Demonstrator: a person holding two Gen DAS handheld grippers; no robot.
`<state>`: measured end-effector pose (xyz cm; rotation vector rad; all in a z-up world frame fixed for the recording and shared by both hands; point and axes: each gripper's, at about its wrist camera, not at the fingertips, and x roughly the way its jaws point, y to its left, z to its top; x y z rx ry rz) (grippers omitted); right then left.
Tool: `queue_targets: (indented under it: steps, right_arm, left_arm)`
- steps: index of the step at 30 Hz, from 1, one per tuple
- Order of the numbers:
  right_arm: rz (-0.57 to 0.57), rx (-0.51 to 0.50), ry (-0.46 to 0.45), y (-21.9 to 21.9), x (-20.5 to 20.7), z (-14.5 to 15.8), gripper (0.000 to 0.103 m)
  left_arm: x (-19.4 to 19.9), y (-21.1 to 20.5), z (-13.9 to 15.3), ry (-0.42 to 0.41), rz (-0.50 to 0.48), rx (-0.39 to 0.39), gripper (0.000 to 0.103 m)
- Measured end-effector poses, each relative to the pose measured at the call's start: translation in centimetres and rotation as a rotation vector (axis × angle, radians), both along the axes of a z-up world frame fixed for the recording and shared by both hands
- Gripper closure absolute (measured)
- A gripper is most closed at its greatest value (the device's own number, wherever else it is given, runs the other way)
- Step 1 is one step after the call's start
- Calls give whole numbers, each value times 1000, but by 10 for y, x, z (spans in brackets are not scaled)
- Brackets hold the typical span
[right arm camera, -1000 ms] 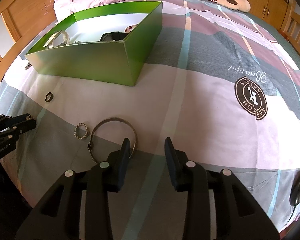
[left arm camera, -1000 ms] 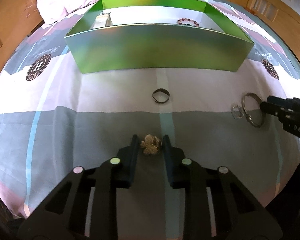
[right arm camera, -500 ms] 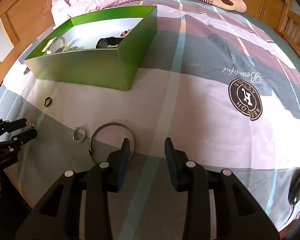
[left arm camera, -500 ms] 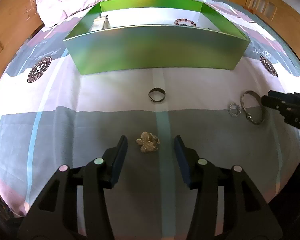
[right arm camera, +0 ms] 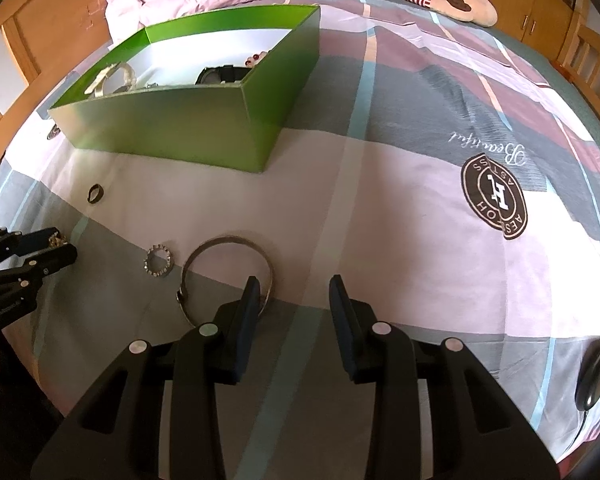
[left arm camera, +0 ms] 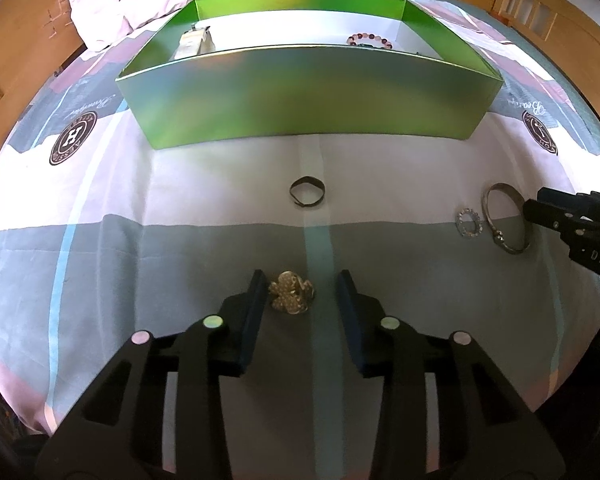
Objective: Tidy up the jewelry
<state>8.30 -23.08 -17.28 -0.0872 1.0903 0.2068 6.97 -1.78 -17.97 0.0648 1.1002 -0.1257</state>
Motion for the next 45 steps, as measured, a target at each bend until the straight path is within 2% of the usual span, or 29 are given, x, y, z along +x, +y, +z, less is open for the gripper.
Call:
queue_targets:
  steps: [16,23,28,31,35,36,39,45]
  right_arm:
    - [6,-35,11,7,2,-6,66]
    - [30,-67,-19,14,-2,-5,68]
    - [10,-36,-16,10,-1,-6,68]
    - [-9,2,-8,4,1,-6,68]
    - [-21,17,-5,1,2,-5,68]
    - [-17,14,-10,2,2,-5,74]
    - [16,-3,-19,9,-1,-3,89]
    - [84,-39,-30,22,-8,0,100]
  left_arm:
    - [0,-6,-3,0,-15,38,56]
    - [0,-6,-3,-2,-14,36,56]
    - [-2,-6,-3,-5,-11,35,57]
    - [-2,-6,-3,-7,-9,22,61]
    - [-3,-7,-2,-9,-17,13,73]
    - [-4,-8,-1,-11,-19,15,78]
    - [-4,-8,-1,-12,-19,15,79]
    - [-6,-9,0,-15,-14,17,80]
